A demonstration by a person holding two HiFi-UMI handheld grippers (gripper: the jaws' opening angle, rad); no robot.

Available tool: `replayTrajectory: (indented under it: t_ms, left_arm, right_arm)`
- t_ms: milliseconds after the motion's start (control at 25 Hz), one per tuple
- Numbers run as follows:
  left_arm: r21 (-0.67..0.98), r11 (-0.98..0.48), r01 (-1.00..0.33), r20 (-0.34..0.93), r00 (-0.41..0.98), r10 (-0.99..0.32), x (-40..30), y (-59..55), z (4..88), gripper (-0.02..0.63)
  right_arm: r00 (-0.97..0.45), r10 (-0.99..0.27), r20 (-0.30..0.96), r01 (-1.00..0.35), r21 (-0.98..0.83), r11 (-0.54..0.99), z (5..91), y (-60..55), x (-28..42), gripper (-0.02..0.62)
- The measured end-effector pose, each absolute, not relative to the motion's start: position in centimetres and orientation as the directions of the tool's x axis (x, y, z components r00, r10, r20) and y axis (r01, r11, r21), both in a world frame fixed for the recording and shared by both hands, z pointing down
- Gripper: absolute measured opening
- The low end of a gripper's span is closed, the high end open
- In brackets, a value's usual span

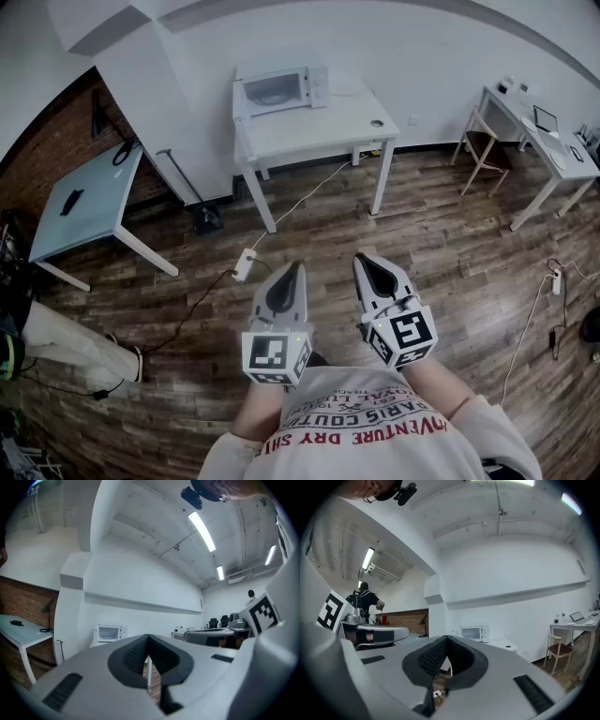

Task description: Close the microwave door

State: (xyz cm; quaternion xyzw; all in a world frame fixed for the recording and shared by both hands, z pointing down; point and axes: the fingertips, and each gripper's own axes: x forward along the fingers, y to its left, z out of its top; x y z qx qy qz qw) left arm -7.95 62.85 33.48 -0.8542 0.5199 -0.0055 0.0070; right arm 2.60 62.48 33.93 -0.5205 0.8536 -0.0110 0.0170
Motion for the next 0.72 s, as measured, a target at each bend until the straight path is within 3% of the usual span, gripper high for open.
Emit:
replayTrajectory:
  t_ms: [720]
  left_arm:
    - [0.015, -0.463, -0.886, 0.027, 0.463, -0.886, -7.5, 62.4, 34.9, -0.006]
  right_arm:
    - [-0.442, -0.897, -0.023, -0.895, -0.062, 0.442, 35.0, 62.4, 3.8, 0.012]
